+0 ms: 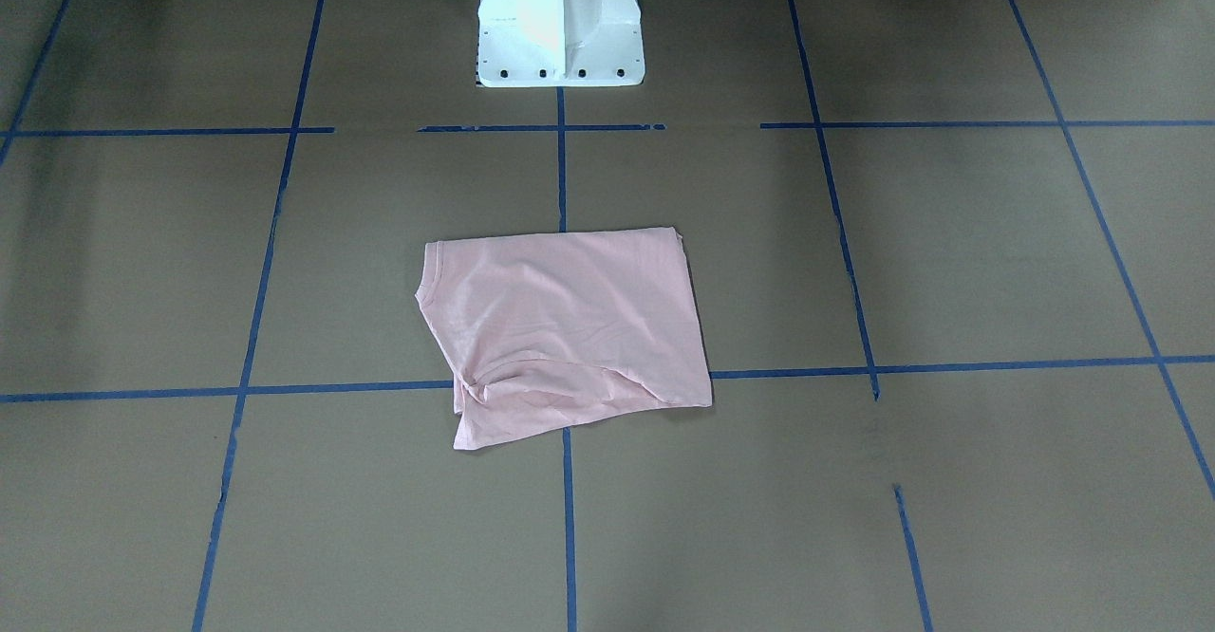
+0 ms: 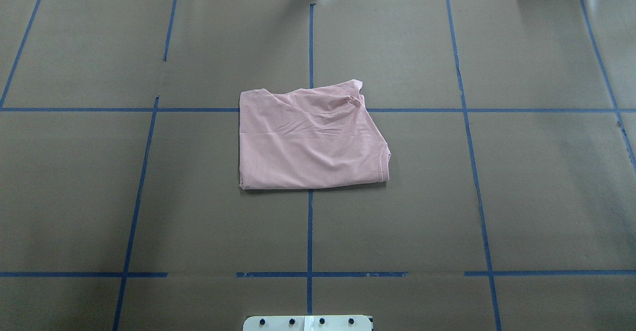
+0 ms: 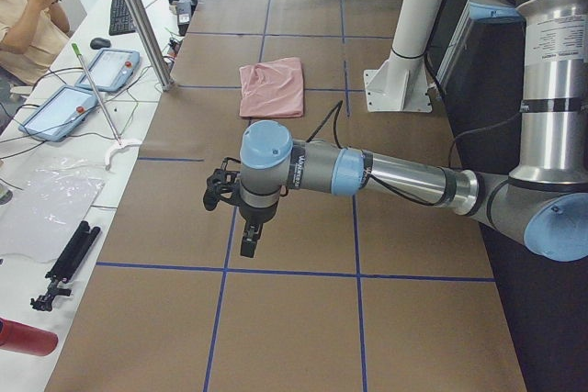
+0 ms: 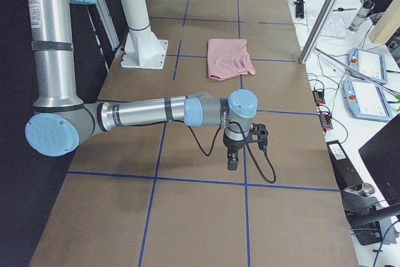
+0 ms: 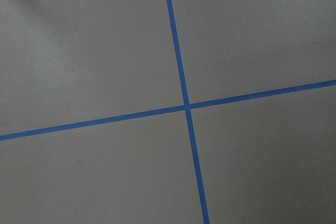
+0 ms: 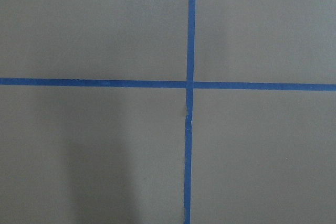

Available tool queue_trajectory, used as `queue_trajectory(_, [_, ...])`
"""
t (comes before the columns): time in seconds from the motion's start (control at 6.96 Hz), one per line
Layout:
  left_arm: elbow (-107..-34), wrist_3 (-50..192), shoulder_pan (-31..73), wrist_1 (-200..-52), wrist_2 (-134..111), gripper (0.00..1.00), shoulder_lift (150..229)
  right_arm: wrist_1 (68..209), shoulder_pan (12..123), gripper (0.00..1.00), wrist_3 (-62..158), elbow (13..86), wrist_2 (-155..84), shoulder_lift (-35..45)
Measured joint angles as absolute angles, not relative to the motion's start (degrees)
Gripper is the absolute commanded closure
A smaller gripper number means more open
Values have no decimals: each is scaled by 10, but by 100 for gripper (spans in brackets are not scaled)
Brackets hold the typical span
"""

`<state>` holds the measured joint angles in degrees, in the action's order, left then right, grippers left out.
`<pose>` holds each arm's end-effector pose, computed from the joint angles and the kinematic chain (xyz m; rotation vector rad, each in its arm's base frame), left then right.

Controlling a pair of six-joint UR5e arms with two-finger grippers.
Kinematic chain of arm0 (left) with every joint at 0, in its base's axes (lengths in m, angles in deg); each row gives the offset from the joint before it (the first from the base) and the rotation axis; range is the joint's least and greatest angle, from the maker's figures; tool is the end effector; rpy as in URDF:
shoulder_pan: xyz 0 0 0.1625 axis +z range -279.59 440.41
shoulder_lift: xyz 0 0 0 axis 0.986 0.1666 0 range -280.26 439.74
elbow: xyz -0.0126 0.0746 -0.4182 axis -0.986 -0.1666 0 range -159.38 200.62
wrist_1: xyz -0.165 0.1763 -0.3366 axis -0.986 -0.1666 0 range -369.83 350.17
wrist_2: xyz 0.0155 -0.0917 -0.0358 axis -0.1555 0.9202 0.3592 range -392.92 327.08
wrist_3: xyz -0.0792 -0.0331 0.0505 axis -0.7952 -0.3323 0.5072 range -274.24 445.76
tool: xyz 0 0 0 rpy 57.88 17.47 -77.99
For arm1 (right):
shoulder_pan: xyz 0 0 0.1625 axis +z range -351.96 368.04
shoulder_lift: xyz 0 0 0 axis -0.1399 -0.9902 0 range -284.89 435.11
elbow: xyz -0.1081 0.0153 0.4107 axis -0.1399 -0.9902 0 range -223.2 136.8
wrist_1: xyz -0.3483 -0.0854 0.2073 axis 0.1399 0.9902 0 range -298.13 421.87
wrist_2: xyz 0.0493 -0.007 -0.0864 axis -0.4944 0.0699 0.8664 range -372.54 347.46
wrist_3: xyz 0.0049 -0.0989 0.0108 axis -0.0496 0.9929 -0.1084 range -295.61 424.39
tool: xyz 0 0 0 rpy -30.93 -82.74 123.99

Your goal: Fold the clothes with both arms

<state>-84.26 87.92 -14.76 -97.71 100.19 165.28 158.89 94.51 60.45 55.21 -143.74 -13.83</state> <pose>-0.1066 -0.4540 0.5728 0.1857 0.7407 0.0047 0.0369 -0.5007 0.5934 -0.0061 -0.7202 -0.0086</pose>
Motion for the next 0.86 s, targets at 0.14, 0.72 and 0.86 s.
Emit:
queue_trajectory(0.14, [-828,841,-147,-987,1007,0,1647,1591,941,0,604,552,-1443,-144])
queue_trajectory(0.72, [-821,812,-87,-1033,1005,0,1641,1568,914,0,599,530,-1451,-158])
queue_trajectory(0.86, [-822,812,-80,-1036,1006,0,1652,1548,913,0,598,528,-1452,-161])
